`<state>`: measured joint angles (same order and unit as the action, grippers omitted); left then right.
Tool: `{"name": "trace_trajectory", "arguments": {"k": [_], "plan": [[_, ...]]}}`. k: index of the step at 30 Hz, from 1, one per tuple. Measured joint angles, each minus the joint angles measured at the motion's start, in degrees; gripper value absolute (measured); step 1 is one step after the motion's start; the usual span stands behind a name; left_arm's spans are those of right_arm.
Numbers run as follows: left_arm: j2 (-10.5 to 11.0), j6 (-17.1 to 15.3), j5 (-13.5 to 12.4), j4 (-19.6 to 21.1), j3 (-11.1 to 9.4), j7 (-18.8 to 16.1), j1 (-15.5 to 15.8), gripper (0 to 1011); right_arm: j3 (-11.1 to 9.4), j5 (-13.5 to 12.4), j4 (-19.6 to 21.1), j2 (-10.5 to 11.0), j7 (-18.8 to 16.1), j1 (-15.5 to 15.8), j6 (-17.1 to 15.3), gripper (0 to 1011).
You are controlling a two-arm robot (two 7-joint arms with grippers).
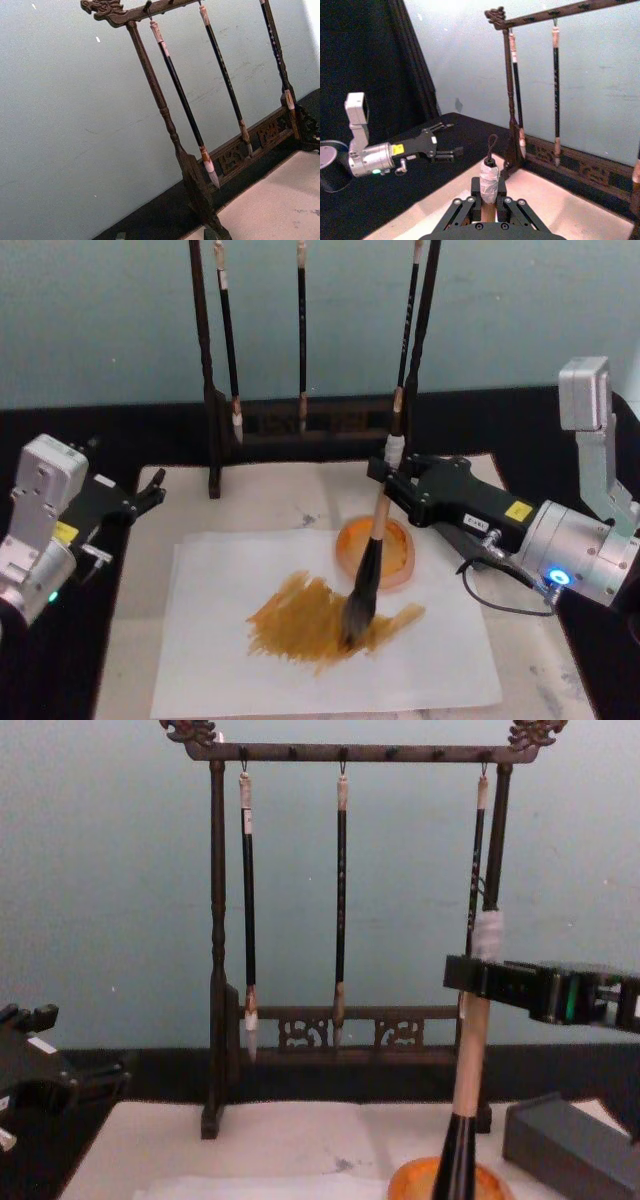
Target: Pick up the brush from the inkstone, write on the paper, then place the brush back to its original position.
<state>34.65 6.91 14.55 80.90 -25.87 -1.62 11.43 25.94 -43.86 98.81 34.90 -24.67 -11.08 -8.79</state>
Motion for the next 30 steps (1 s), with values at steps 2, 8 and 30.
{"name": "trace_trajectory", "arguments": {"k": [2, 8, 30], "plan": [[0.0, 0.0, 0.0, 0.0, 0.0, 0.0, 0.0, 1010, -0.2, 0.0, -0.3, 0.1, 0.3, 0.1, -0.1, 161], [0.0, 0.0, 0.0, 0.0, 0.0, 0.0, 0.0, 1010, -1.8, -0.1, -0.9, 0.4, 1.4, 0.5, -0.3, 161], [0.0, 0.0, 0.0, 0.0, 0.0, 0.0, 0.0, 1010, -3.8, -1.7, 1.1, 1.3, 1.1, 1.1, -0.6, 161]]}}
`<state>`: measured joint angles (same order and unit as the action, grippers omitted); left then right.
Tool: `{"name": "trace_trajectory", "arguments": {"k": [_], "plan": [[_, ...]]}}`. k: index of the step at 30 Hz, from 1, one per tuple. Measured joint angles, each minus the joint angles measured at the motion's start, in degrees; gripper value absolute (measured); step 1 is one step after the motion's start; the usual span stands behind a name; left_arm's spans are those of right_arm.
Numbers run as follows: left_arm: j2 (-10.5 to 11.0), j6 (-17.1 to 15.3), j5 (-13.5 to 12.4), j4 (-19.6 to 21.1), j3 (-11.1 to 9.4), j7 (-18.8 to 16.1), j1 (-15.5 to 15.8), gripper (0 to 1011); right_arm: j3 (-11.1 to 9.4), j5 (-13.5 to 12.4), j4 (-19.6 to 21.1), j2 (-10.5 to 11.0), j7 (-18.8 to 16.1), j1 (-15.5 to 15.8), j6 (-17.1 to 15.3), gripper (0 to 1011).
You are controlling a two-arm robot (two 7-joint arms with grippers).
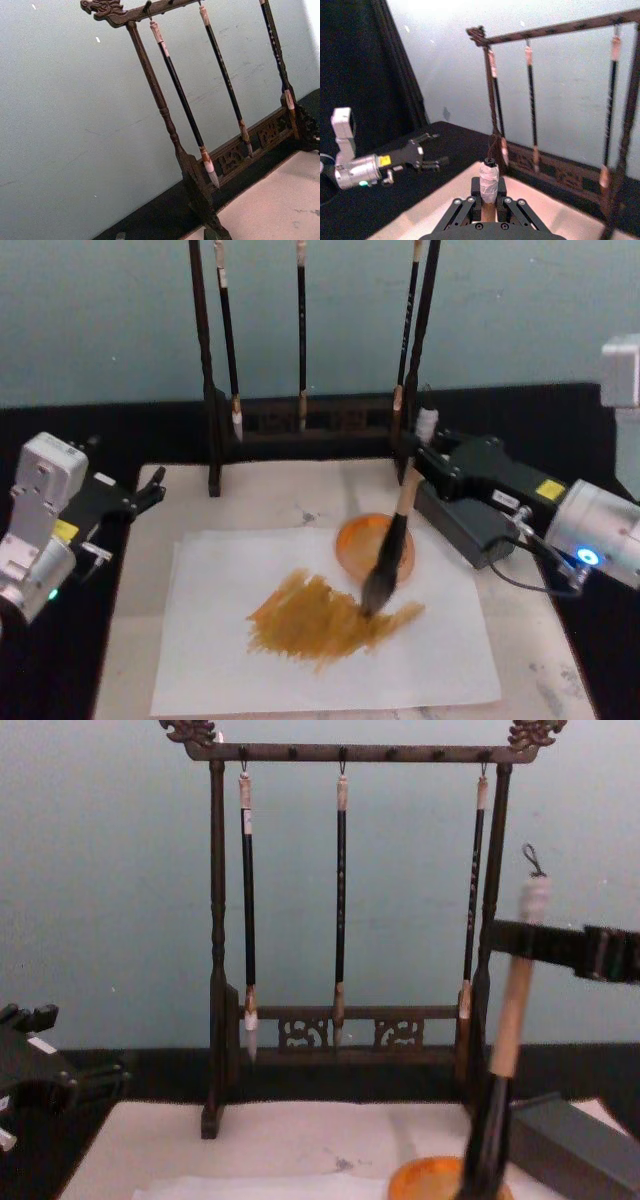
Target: Pick up the brush from the inkstone, write on the paper, then place the brush back to its original position.
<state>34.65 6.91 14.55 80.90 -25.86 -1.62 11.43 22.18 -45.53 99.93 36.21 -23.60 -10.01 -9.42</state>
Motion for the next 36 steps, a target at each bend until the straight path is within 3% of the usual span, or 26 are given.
{"name": "trace_trajectory", "arguments": {"k": [11, 21, 36], "plan": [[0.0, 0.0, 0.0, 0.0, 0.0, 0.0, 0.0, 1010, 3.2, 3.0, -2.6, -3.2, -1.3, -6.3, 0.7, 161], [0.0, 0.0, 0.0, 0.0, 0.0, 0.0, 0.0, 1010, 4.6, 4.6, -8.8, -7.0, -1.3, -11.9, 0.7, 161], [0.0, 0.0, 0.0, 0.0, 0.0, 0.0, 0.0, 1009, 4.7, 5.0, -9.2, -7.2, -0.9, -12.2, 0.7, 161]]}}
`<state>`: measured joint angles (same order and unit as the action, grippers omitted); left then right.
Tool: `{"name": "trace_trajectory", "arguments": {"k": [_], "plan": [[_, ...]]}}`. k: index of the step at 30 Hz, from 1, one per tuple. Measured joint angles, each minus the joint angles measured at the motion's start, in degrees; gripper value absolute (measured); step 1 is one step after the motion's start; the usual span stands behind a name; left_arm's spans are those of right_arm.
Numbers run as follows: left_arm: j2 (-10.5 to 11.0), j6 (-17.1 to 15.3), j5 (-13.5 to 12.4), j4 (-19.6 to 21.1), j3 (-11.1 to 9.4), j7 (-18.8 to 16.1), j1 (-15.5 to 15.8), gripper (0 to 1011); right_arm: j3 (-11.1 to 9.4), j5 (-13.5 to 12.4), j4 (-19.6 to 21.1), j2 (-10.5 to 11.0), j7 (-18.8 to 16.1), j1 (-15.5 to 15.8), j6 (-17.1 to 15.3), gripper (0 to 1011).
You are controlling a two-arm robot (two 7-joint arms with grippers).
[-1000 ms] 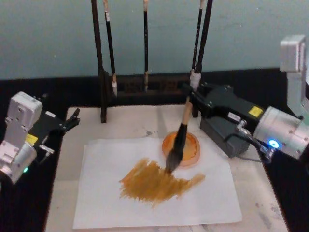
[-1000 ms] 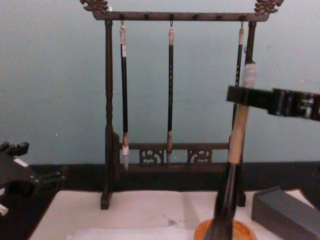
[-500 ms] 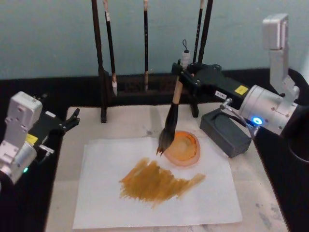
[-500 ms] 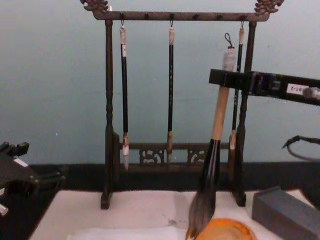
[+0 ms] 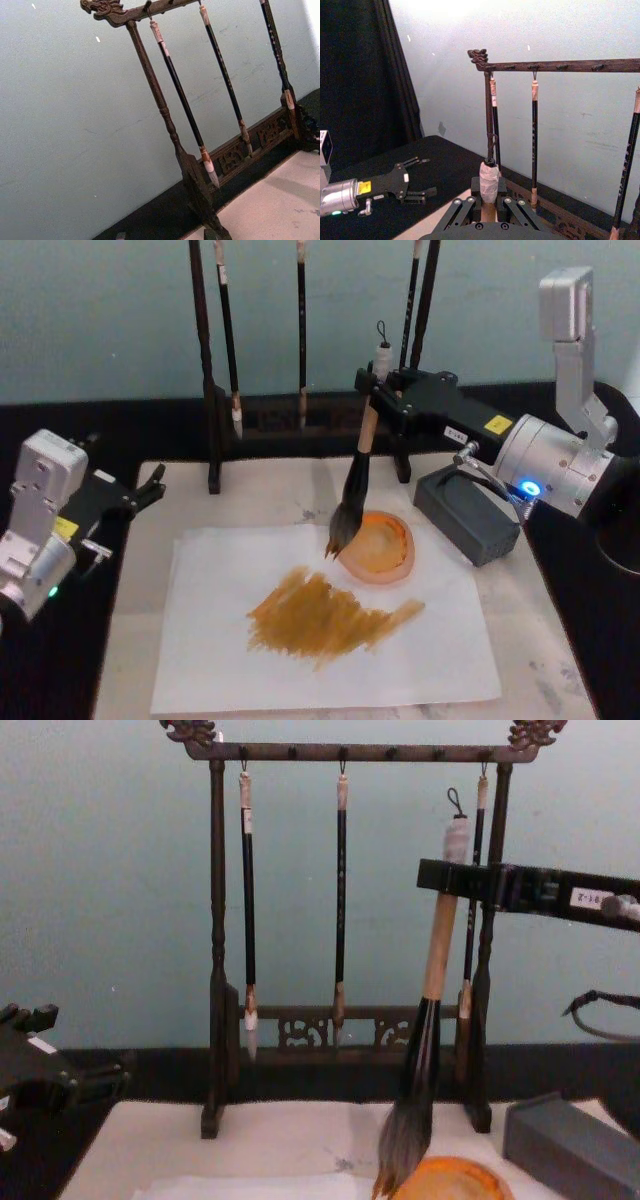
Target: Pick up the brush from the inkstone, write on the paper, then place the brush back to its original position.
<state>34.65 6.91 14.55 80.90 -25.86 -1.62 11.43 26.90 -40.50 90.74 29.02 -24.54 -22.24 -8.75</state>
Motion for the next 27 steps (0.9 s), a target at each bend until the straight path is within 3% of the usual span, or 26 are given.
{"name": "trace_trajectory", "arguments": {"k": [19, 24, 27], "plan": [[0.0, 0.0, 0.0, 0.0, 0.0, 0.0, 0.0, 1010, -0.5, -1.0, -0.2, -0.3, -0.5, -0.3, -0.1, 161], [0.0, 0.0, 0.0, 0.0, 0.0, 0.0, 0.0, 1010, -2.8, -6.4, -2.2, -1.8, -1.7, -1.9, -2.1, 161], [0.0, 0.0, 0.0, 0.0, 0.0, 0.0, 0.0, 1009, -6.0, -13.6, -3.2, -3.1, -1.4, -1.8, -5.0, 161]]}}
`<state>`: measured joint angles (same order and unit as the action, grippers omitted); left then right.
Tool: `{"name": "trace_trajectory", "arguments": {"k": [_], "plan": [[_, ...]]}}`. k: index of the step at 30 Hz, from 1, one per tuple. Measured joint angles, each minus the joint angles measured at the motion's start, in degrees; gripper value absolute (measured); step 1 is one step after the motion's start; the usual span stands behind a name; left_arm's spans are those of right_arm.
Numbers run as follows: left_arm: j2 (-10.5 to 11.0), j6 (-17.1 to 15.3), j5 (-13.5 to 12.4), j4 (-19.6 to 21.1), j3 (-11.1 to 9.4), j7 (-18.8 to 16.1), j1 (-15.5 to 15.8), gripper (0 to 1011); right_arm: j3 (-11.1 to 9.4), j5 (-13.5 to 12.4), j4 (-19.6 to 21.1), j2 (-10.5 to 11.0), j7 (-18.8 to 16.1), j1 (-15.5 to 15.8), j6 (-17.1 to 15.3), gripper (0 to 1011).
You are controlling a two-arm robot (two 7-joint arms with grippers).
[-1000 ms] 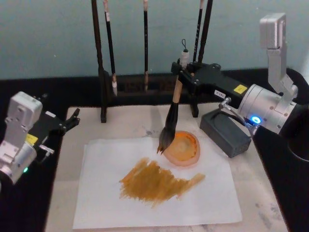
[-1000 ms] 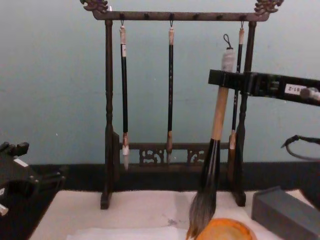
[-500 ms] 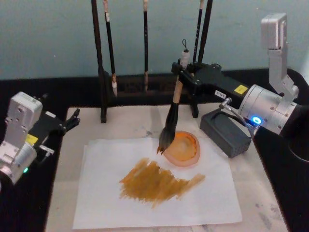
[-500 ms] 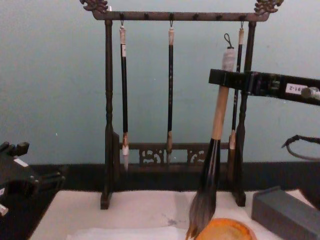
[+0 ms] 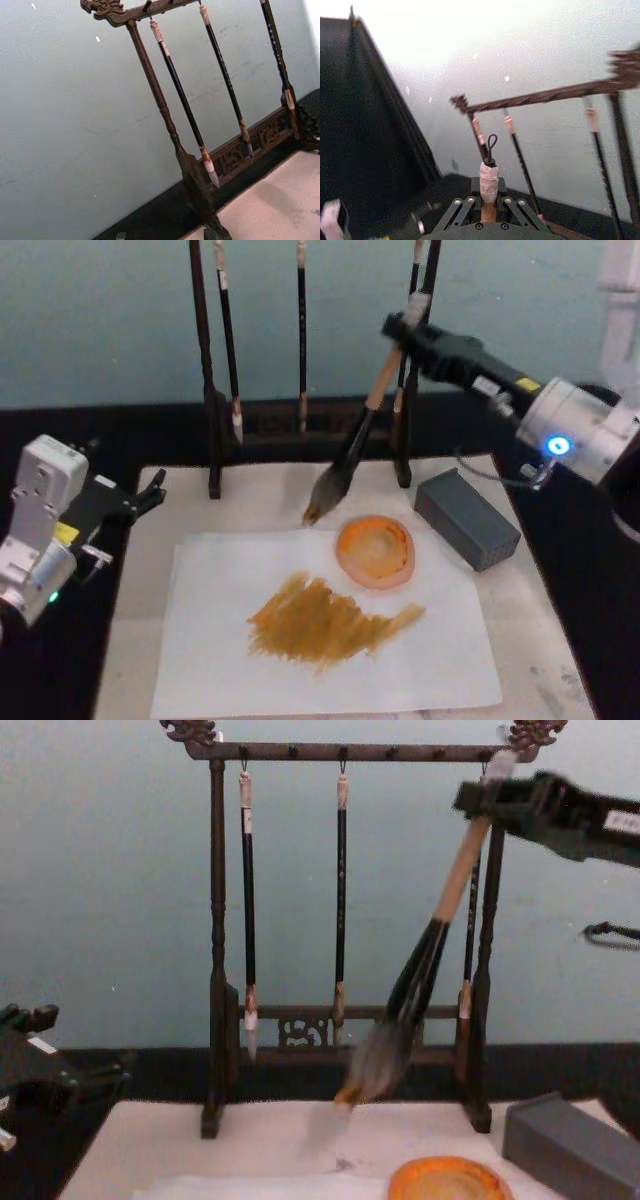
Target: Pick up the brush from the inkstone, write on the paper, then place the brush back to its original position.
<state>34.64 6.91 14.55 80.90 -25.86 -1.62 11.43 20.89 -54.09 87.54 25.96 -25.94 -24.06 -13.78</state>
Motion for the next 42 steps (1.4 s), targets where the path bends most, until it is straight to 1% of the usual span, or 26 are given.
{"name": "trace_trajectory", "arguments": {"k": [2, 3, 5, 7, 8, 9, 10, 12, 13, 14, 15, 16, 19, 20, 21, 22, 24, 25, 26, 29, 30, 32, 36, 41, 42], "plan": [[0.0, 0.0, 0.0, 0.0, 0.0, 0.0, 0.0, 1010, -1.4, -2.6, -0.1, -0.4, 0.7, 0.5, -1.1, 161], [0.0, 0.0, 0.0, 0.0, 0.0, 0.0, 0.0, 1010, -2.7, -5.1, -0.1, -0.7, 1.7, 1.3, -2.2, 161], [0.0, 0.0, 0.0, 0.0, 0.0, 0.0, 0.0, 1010, -4.1, -7.9, 0.2, -1.0, 3.0, 2.3, -3.2, 161], [0.0, 0.0, 0.0, 0.0, 0.0, 0.0, 0.0, 1010, -5.4, -10.0, 0.7, -1.2, 4.2, 3.4, -4.0, 161], [0.0, 0.0, 0.0, 0.0, 0.0, 0.0, 0.0, 1009, -6.6, -12.0, 1.5, -1.2, 5.6, 4.7, -4.7, 161], [0.0, 0.0, 0.0, 0.0, 0.0, 0.0, 0.0, 1010, -7.2, -13.0, 1.9, -1.2, 6.5, 5.4, -5.0, 161], [0.0, 0.0, 0.0, 0.0, 0.0, 0.0, 0.0, 1010, -8.1, -14.5, 2.8, -1.2, 7.8, 6.8, -5.3, 161], [0.0, 0.0, 0.0, 0.0, 0.0, 0.0, 0.0, 1010, -9.3, -16.4, 3.9, -1.0, 9.4, 8.5, -5.7, 161], [0.0, 0.0, 0.0, 0.0, 0.0, 0.0, 0.0, 1010, -9.3, -16.4, 3.9, -1.0, 9.4, 8.5, -5.7, 161], [0.0, 0.0, 0.0, 0.0, 0.0, 0.0, 0.0, 1010, -10.1, -18.1, 4.5, -1.1, 10.8, 9.9, -6.1, 161], [0.0, 0.0, 0.0, 0.0, 0.0, 0.0, 0.0, 1010, -10.4, -18.8, 4.7, -1.1, 11.3, 10.3, -6.3, 161], [0.0, 0.0, 0.0, 0.0, 0.0, 0.0, 0.0, 1009, -11.1, -20.4, 5.1, -1.3, 12.8, 11.4, -6.8, 161], [0.0, 0.0, 0.0, 0.0, 0.0, 0.0, 0.0, 1010, -12.0, -22.6, 5.2, -1.5, 14.9, 12.7, -7.5, 161], [0.0, 0.0, 0.0, 0.0, 0.0, 0.0, 0.0, 1010, -12.5, -23.9, 5.2, -1.7, 16.4, 13.3, -7.9, 161], [0.0, 0.0, 0.0, 0.0, 0.0, 0.0, 0.0, 1010, -12.6, -24.6, 5.1, -1.8, 17.2, 13.5, -8.1, 161], [0.0, 0.0, 0.0, 0.0, 0.0, 0.0, 0.0, 1010, -13.0, -25.8, 4.8, -1.9, 18.6, 13.9, -8.6, 161], [0.0, 0.0, 0.0, 0.0, 0.0, 0.0, 0.0, 1009, -13.2, -26.8, 4.3, -2.0, 19.8, 14.1, -9.0, 161], [0.0, 0.0, 0.0, 0.0, 0.0, 0.0, 0.0, 1010, -13.3, -27.6, 3.7, -2.0, 21.0, 14.1, -9.5, 161], [0.0, 0.0, 0.0, 0.0, 0.0, 0.0, 0.0, 1010, -13.3, -27.6, 3.7, -2.0, 21.0, 14.1, -9.5, 161], [0.0, 0.0, 0.0, 0.0, 0.0, 0.0, 0.0, 1010, -13.0, -28.8, 2.1, -1.9, 23.5, 13.7, -10.0, 161], [0.0, 0.0, 0.0, 0.0, 0.0, 0.0, 0.0, 1010, -13.0, -28.8, 2.1, -1.9, 23.5, 13.7, -10.0, 161], [0.0, 0.0, 0.0, 0.0, 0.0, 0.0, 0.0, 1010, -12.9, -29.4, 1.1, -1.9, 24.9, 13.4, -10.1, 161], [0.0, 0.0, 0.0, 0.0, 0.0, 0.0, 0.0, 1010, -12.8, -31.4, -0.8, -2.1, 27.8, 12.8, -10.7, 161], [0.0, 0.0, 0.0, 0.0, 0.0, 0.0, 0.0, 1010, -12.2, -33.5, -3.2, -2.1, 29.6, 11.8, -11.9, 161], [0.0, 0.0, 0.0, 0.0, 0.0, 0.0, 0.0, 1010, -12.2, -33.5, -3.2, -2.1, 29.6, 11.8, -11.9, 161]]}}
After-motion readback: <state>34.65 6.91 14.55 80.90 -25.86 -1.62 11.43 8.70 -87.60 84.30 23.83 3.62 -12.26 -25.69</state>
